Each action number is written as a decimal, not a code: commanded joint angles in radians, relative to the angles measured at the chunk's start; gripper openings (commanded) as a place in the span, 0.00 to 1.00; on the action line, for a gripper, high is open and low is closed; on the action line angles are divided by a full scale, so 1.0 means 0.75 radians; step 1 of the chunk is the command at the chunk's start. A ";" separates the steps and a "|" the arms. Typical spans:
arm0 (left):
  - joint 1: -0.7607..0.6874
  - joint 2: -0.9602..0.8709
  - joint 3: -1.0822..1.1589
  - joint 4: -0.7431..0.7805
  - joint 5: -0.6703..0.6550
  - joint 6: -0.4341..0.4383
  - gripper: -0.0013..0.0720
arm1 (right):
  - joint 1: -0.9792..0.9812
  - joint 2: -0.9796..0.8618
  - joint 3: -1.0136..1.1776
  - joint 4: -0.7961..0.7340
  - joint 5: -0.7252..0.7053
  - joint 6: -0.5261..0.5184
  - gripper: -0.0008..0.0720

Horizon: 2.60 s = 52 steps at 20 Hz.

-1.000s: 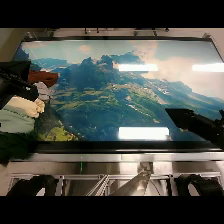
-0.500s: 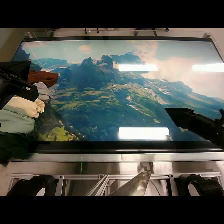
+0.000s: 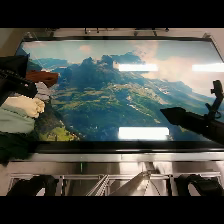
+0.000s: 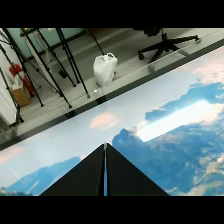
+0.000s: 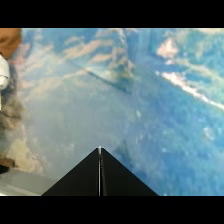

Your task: Fold the shirts.

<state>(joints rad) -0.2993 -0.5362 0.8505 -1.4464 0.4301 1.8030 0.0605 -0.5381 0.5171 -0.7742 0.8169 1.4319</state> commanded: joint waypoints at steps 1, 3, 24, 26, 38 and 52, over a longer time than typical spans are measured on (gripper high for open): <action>0.020 -0.033 0.006 -0.007 -0.008 -0.130 0.02 | -0.001 -0.098 -0.001 0.001 -0.003 0.000 0.04; 0.193 -0.209 0.133 0.078 0.122 -0.347 0.05 | -0.001 -0.141 0.000 0.001 -0.023 0.000 0.04; 1.059 -2.125 1.583 -0.655 0.776 -0.060 0.99 | -0.001 -0.197 0.001 0.000 -0.137 -0.015 0.04; 1.025 -2.186 1.606 -0.654 0.731 -0.035 1.00 | -0.001 -0.197 0.001 0.000 -0.137 -0.015 0.04; 0.820 -2.085 1.593 -0.664 0.578 -0.005 0.05 | 0.000 -0.197 0.001 -0.001 -0.137 -0.016 0.04; 0.011 -1.340 1.322 -0.969 1.458 0.186 0.05 | -0.001 -0.196 0.001 -0.045 0.108 -0.065 0.03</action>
<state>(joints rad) -0.1551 -1.6329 1.9522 -2.1586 1.4425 1.9427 0.0605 -0.6853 0.5171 -0.7959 0.8028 1.3853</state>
